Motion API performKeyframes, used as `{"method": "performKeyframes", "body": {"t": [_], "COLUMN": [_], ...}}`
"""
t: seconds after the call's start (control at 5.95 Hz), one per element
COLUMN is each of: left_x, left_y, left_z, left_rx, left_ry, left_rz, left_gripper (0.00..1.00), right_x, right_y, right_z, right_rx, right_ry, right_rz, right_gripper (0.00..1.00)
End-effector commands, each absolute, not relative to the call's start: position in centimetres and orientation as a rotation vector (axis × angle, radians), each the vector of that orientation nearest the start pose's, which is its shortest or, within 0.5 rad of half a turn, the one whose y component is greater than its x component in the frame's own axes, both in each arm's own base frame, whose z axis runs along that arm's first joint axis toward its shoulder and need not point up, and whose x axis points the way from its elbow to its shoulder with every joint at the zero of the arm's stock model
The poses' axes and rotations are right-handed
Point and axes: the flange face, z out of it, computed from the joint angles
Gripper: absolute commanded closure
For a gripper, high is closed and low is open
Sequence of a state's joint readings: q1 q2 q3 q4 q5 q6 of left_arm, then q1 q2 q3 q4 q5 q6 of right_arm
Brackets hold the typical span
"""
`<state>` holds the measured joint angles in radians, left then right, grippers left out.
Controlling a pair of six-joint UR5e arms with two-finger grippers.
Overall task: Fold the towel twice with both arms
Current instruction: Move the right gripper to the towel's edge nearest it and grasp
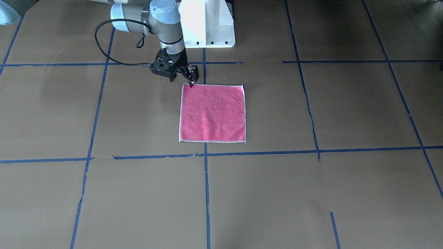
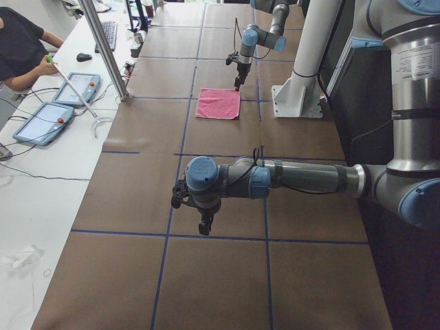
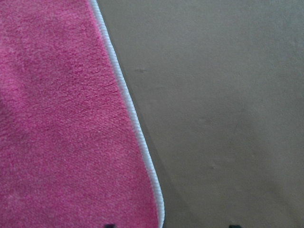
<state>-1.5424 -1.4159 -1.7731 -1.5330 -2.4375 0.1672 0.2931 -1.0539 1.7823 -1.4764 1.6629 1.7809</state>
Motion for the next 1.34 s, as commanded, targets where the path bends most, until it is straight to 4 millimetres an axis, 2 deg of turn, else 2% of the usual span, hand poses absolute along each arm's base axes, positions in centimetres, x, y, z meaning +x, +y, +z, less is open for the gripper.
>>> {"method": "performKeyframes", "body": {"t": [0.0, 0.34, 0.5, 0.67, 0.84, 1.01, 1.18], "left_x": [-4.6, -4.5, -4.4, -3.2, -0.3, 3.2, 7.3], "left_y": [-42.8, -42.8, -43.1, -43.5, -43.9, -44.3, -44.1], "left_z": [62.6, 62.3, 61.8, 60.3, 58.9, 56.5, 54.1], "left_rx": [0.072, 0.076, 0.075, 0.067, 0.05, 0.032, -0.022], "left_ry": [0.865, 0.865, 0.867, 0.884, 0.951, 0.984, 1.014], "left_rz": [0.188, 0.19, 0.174, 0.132, 0.1, 0.024, -0.051], "left_gripper": [0.0, 0.0, 0.0, 0.0, 0.0, 0.0, 0.0], "right_x": [-58.1, -58.2, -58.1, -57.9, -57.1, -55.9, -55.6], "right_y": [-30.4, -30.1, -30.1, -30.0, -30.2, -30.1, -30.2], "right_z": [26.8, 26.3, 26.3, 25.7, 25.3, 24.7, 24.7], "right_rx": [-0.054, -0.055, -0.054, -0.054, -0.05, -0.048, -0.048], "right_ry": [-0.827, -0.837, -0.842, -0.854, -0.867, -0.882, -0.884], "right_rz": [0.435, 0.428, 0.428, 0.426, 0.429, 0.431, 0.431], "right_gripper": [0.47, 0.89, 0.98, 0.99, 0.98, 0.98, 0.98]}}
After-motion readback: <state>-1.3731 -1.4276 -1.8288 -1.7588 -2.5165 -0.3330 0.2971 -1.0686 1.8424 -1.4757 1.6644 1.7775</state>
